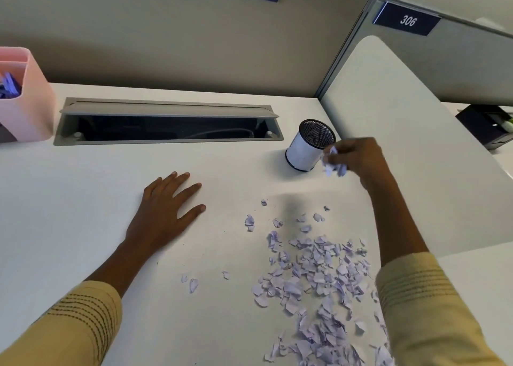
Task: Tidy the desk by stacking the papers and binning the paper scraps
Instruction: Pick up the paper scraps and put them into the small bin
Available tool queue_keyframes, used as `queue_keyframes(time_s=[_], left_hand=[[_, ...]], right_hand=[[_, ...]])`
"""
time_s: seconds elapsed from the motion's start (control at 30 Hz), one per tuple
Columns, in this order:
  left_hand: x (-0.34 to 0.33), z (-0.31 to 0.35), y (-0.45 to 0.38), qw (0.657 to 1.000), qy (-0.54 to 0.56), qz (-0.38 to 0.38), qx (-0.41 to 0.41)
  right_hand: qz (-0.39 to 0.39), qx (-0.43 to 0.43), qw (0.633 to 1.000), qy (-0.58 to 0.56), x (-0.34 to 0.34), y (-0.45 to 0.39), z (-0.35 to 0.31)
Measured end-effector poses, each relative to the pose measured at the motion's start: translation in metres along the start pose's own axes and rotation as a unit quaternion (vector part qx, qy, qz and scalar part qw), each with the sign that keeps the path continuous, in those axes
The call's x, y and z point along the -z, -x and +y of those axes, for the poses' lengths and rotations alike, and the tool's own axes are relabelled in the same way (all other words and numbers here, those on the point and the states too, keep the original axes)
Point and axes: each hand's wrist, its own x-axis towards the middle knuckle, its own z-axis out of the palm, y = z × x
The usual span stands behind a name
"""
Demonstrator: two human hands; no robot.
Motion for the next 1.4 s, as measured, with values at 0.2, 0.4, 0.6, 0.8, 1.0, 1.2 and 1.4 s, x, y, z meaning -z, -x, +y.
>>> queue_keyframes(time_s=[0.2,0.4,0.6,0.8,1.0,1.2,1.4], left_hand=[[-0.001,0.000,-0.001,1.000,0.005,-0.002,0.003],[-0.001,0.000,-0.001,1.000,0.012,0.004,0.003],[-0.001,-0.001,-0.001,1.000,0.011,0.005,-0.001],[-0.001,-0.001,0.000,1.000,0.012,0.002,0.002],[-0.003,-0.002,0.000,1.000,0.013,0.002,0.003],[-0.003,-0.002,0.000,1.000,0.014,0.003,0.003],[-0.003,-0.003,0.000,1.000,0.014,0.006,0.001]], right_hand=[[0.092,0.032,0.994,0.039,0.001,-0.053,-0.019],[0.084,-0.019,0.989,0.121,-0.016,-0.070,-0.021],[0.156,0.002,0.988,0.016,-0.007,-0.040,-0.017],[0.199,-0.097,0.975,-0.039,-0.019,0.004,0.041],[-0.046,-0.131,0.971,0.192,-0.057,0.042,0.067],[-0.129,-0.070,0.971,0.189,-0.080,0.068,0.051],[-0.142,-0.055,0.975,0.163,-0.094,0.075,0.047]])
